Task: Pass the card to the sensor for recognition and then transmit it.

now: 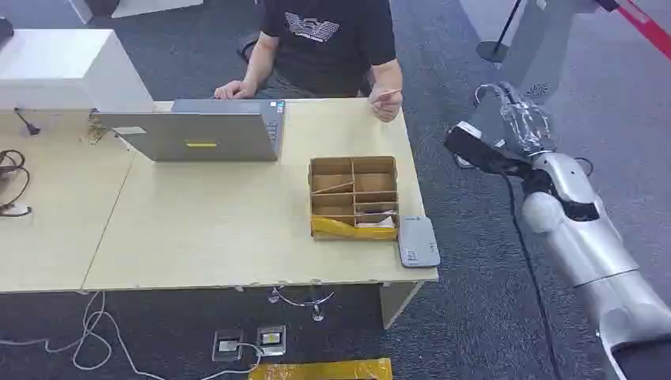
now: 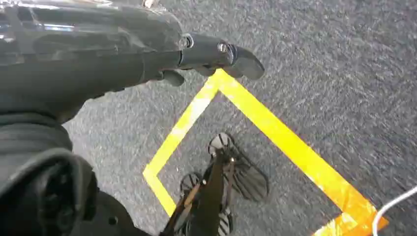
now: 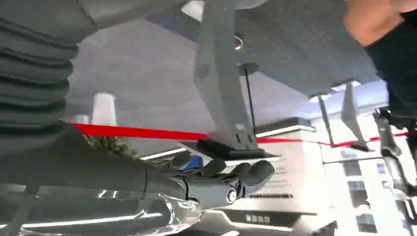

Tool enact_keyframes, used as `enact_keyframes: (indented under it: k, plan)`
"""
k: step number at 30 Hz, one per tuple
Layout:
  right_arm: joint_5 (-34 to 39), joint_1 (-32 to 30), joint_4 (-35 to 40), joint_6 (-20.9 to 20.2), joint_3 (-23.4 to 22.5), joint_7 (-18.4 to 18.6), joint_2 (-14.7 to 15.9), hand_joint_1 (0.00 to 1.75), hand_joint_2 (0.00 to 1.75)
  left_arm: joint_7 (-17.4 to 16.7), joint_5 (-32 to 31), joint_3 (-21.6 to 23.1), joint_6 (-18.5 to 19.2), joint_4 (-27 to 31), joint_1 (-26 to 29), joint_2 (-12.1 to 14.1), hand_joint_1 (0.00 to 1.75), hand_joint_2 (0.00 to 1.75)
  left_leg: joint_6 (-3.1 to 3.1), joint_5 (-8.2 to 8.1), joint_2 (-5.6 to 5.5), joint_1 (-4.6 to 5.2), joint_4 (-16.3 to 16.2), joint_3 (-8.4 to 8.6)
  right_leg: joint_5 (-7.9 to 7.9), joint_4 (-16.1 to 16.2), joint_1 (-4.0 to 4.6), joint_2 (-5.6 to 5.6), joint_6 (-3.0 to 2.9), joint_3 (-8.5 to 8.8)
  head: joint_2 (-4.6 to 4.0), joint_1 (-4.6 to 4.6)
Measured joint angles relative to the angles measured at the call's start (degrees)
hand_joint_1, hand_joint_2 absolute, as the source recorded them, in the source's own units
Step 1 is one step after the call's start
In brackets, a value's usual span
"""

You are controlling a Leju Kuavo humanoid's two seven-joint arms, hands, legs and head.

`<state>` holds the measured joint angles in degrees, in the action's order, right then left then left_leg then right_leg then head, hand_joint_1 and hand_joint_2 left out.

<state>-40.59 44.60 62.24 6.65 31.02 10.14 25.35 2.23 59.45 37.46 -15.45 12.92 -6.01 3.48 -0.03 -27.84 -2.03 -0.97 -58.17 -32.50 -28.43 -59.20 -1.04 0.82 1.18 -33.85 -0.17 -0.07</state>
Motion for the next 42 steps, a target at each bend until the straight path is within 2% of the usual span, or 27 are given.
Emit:
enact_keyframes:
  k: [5,10,15,23,24,25,33,42]
  plan:
    - [-2.84,3.37,-7.54,3.87,6.05,0.04,-4.85,0.0,1.75,-0.2,0.0,0.81,-0.17,0.0,0.01,0.0,0.0,0.0,-0.01,0.01,-0.04,0.0,0.0,0.03,0.0,0.01,0.01,-0.03,0.0,-0.01,0.0,0.04]
    - [-3.03,4.92,-13.55,6.77,9.44,-0.28,-7.85,0.0,1.75,-0.24,-0.02,1.49,-0.15,0.0,0.01,0.0,0.0,0.0,-0.02,0.01,0.01,0.0,0.0,0.04,0.0,0.01,0.0,0.0,0.0,-0.01,0.0,0.02]
    - [-2.64,6.03,-19.56,8.6,11.33,-1.29,-10.37,0.0,1.75,-0.31,0.37,1.88,-0.46,0.0,0.06,-0.02,0.0,0.0,-0.02,0.01,0.0,0.01,0.0,0.04,0.0,0.03,0.0,0.02,0.0,-0.03,0.0,0.02]
    - [-1.72,7.12,-25.15,9.92,12.47,-2.21,-12.5,0.0,1.75,-0.92,0.55,2.25,-0.9,0.0,0.22,-0.02,0.0,0.0,-0.02,0.01,0.04,0.0,-0.01,0.05,0.0,0.03,0.0,0.04,0.0,-0.04,0.0,0.02]
    - [-1.75,7.12,-25.72,10.22,12.56,-2.19,-12.69,1.55,1.75,-0.98,0.57,2.27,-0.9,0.0,0.22,-0.02,0.0,0.0,-0.02,0.01,0.02,0.0,-0.01,0.04,0.0,0.03,0.0,0.02,0.0,-0.04,0.0,0.04]
    - [-1.77,7.12,-26.05,10.44,12.63,-2.16,-12.85,1.75,1.75,-0.98,0.57,2.27,-0.9,0.0,0.23,-0.02,0.0,0.0,-0.02,0.01,0.02,0.01,-0.01,0.04,0.0,0.03,0.0,0.03,0.0,-0.04,0.0,0.04]
    - [-2.14,7.13,-27.97,13.35,13.54,-1.81,-13.35,1.75,1.75,-0.92,0.55,2.86,-0.65,0.0,0.22,0.11,0.0,0.0,-0.02,0.01,0.03,0.01,-0.01,0.07,0.0,0.04,0.0,0.06,0.0,-0.05,0.0,0.04]
    - [-2.68,7.14,-28.52,13.79,14.14,-1.22,-13.44,1.75,1.75,-0.9,0.55,3.3,-0.39,0.0,0.14,0.13,0.0,0.0,-0.02,0.01,0.04,0.01,-0.02,0.07,0.0,0.04,0.0,0.09,0.0,-0.04,0.0,0.02]
